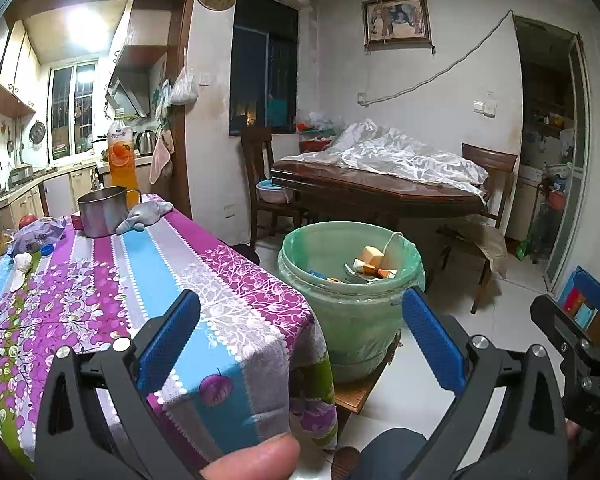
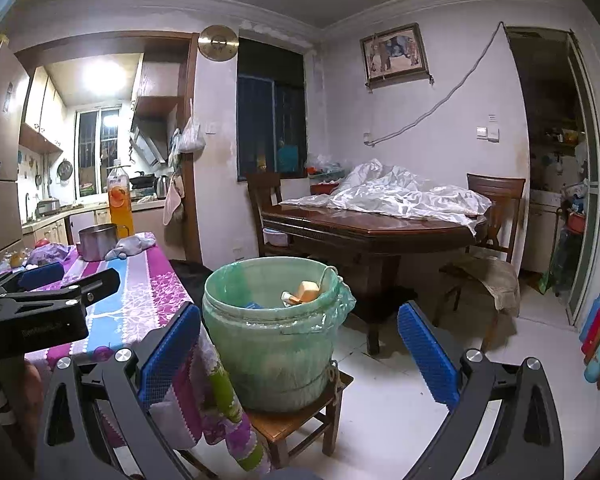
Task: Collect trash
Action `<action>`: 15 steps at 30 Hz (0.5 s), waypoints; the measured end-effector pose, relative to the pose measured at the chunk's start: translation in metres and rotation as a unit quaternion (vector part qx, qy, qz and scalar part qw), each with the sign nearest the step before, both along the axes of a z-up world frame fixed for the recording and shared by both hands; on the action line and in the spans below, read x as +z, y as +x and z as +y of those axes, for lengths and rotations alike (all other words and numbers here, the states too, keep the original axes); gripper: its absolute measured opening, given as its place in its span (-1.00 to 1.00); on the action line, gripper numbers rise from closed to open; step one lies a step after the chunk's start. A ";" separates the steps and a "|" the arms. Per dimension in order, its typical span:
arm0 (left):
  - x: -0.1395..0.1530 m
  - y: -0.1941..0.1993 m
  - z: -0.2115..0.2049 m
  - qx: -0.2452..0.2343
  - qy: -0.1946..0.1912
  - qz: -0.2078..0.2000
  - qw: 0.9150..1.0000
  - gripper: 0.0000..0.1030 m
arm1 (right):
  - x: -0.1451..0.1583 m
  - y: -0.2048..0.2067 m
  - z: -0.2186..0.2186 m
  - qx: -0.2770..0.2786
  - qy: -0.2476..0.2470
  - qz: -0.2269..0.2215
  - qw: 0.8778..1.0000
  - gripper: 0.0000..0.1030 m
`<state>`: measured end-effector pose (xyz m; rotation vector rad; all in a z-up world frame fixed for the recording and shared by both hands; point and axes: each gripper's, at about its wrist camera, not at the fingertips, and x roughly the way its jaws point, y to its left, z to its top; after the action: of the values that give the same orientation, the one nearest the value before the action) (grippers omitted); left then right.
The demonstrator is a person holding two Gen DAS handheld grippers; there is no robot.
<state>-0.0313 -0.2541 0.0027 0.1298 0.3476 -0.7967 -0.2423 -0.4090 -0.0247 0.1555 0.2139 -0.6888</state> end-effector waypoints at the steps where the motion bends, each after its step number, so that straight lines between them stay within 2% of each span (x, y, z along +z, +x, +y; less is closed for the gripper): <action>1: 0.000 -0.002 0.000 0.001 0.001 -0.001 1.000 0.89 | -0.001 -0.002 0.001 -0.001 0.001 -0.001 1.000 0.91; 15: -0.002 -0.008 0.000 -0.004 0.009 -0.007 1.000 0.89 | 0.005 0.002 -0.004 0.005 0.001 -0.004 1.000 0.91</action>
<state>-0.0393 -0.2540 0.0008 0.1532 0.3401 -0.8009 -0.2404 -0.4126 -0.0195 0.1593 0.2073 -0.6785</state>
